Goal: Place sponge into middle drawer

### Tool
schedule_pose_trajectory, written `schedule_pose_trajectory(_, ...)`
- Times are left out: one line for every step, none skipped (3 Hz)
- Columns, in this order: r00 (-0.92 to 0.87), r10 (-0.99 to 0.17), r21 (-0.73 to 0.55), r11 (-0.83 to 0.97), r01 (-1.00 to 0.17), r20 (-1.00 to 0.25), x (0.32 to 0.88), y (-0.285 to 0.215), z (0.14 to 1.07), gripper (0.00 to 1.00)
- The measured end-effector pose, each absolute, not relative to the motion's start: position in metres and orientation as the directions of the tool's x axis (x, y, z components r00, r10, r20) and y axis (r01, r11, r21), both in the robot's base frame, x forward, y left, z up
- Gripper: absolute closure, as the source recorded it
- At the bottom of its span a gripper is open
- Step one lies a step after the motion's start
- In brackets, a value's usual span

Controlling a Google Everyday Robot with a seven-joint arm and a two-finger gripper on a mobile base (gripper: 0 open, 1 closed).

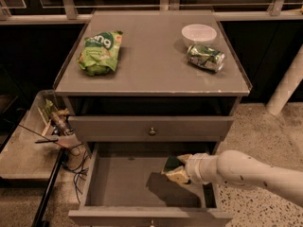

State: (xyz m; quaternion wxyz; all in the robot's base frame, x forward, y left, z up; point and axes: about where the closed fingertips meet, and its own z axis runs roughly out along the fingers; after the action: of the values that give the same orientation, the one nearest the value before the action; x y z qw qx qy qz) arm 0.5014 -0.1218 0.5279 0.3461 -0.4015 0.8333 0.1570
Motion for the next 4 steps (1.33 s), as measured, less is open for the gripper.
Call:
schedule_pose_trajectory(-0.442,-0.615,-0.045,0.615,-0.788,-0.653,0.504,-0.117,0.501,1.0)
schedule_pose_trajectory(-0.41,-0.684,-0.087,0.567,-0.819,-0.603,0.522,-0.098,0.474,1.0)
schedule_pose_trajectory(-0.385,-0.695,-0.094,0.544,-0.834,-0.608,0.532,-0.083,0.475,1.0)
schedule_pose_trajectory(-0.388,-0.692,-0.087,0.545,-0.834,-0.609,0.539,-0.078,0.473,1.0)
